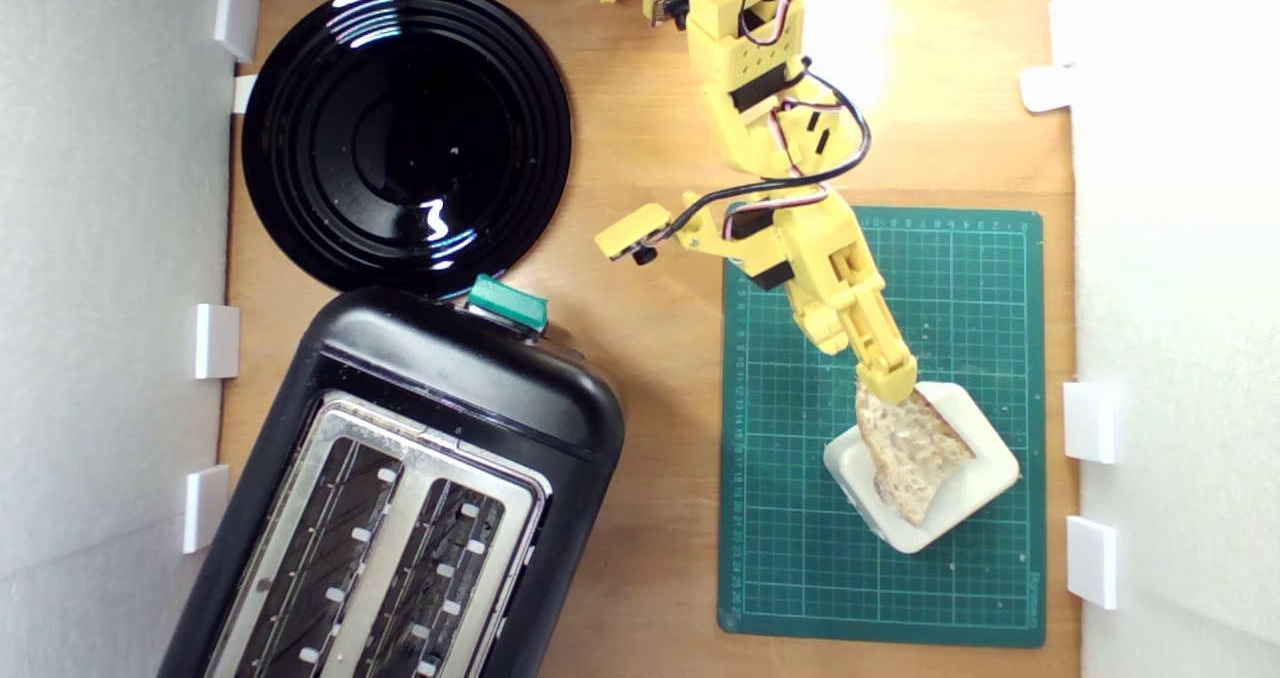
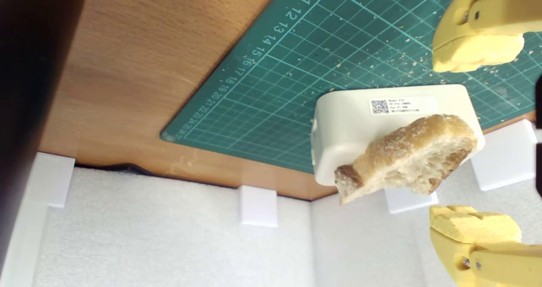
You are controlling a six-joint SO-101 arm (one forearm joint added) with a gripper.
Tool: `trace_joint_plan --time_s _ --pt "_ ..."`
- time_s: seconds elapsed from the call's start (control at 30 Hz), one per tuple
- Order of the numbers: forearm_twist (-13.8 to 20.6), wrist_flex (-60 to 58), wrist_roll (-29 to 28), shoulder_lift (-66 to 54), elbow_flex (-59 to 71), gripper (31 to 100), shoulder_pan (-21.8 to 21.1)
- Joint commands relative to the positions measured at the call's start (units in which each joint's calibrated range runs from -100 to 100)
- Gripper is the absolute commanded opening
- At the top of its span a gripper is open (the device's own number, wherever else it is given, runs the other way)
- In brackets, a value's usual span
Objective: Pick bread and place in toaster
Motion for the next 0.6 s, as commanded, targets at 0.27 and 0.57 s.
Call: trace_joint_plan --time_s 0.27,0.57 --pt "-0.35 -1.87 0.3 4.14 -8.8 96.6 -2.6" --pt "-0.35 -1.87 0.3 9.29 -13.97 96.6 -3.16"
